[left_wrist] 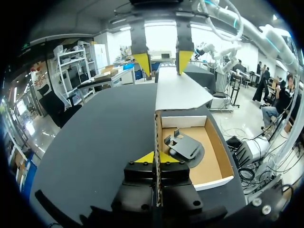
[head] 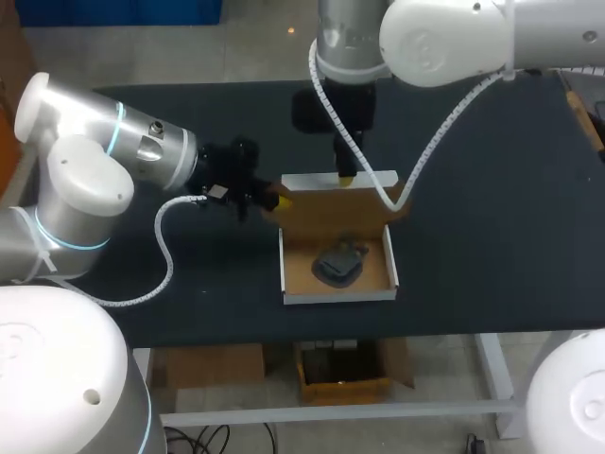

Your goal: Assemble the packaging by folding the flat box into shape, placing the metal phone stand inside, and closing the box properly

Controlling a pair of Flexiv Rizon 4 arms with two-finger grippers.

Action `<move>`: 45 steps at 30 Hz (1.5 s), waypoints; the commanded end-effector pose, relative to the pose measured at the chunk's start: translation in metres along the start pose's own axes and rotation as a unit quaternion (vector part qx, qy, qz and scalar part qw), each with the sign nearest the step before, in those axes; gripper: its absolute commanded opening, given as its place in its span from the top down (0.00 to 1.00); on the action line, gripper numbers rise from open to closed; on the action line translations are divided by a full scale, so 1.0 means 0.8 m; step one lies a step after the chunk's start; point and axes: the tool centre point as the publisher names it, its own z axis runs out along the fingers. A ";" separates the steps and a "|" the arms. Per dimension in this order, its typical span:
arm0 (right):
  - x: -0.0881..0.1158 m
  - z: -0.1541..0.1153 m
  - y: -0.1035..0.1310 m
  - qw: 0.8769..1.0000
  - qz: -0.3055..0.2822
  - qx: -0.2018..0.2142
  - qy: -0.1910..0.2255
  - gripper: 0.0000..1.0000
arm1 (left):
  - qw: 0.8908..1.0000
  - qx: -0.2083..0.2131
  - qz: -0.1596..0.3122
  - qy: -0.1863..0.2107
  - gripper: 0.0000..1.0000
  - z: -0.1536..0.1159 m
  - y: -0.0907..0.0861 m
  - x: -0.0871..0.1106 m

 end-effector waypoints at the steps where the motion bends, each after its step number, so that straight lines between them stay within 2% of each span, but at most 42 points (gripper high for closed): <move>1: -0.003 0.003 0.002 1.000 0.000 0.002 0.006 0.58 | 1.000 0.000 0.000 0.000 1.00 0.001 0.000 0.000; 9: -0.009 0.011 0.003 1.000 0.000 -0.003 0.022 0.58 | 1.000 0.000 0.000 0.000 1.00 0.001 0.000 0.000; 17: -0.015 0.019 0.006 0.999 -0.004 -0.004 0.038 0.64 | 1.000 0.000 0.000 0.000 1.00 0.001 0.000 0.000; 18: -0.015 0.020 0.006 0.999 -0.004 -0.004 0.040 0.65 | 1.000 0.000 0.000 0.000 1.00 0.001 0.000 0.000; 20: -0.017 0.022 0.006 0.999 -0.005 -0.004 0.043 0.76 | 1.000 0.000 0.000 0.000 1.00 0.001 0.000 0.000; 22: -0.017 0.023 0.007 0.999 -0.006 -0.004 0.045 0.99 | 1.000 0.000 0.000 0.000 1.00 0.001 0.000 0.000; 37: -0.013 0.022 0.005 0.999 -0.006 -0.002 0.043 1.00 | 1.000 0.000 0.000 0.000 1.00 0.001 0.000 0.000; 39: -0.012 0.016 0.003 0.999 -0.005 -0.005 0.038 0.62 | 1.000 0.000 0.000 0.000 1.00 0.001 0.000 0.000; 40: -0.012 0.014 0.002 0.999 -0.005 -0.007 0.036 0.22 | 1.000 0.000 0.000 0.000 1.00 0.001 0.000 0.000; 41: -0.012 0.011 0.001 0.999 -0.004 -0.009 0.034 0.00 | 1.000 0.000 0.000 0.000 1.00 0.001 0.000 0.000; 45: -0.017 -0.001 -0.005 0.999 -0.001 -0.021 0.024 0.00 | 1.000 0.000 0.000 0.000 1.00 0.001 0.000 0.000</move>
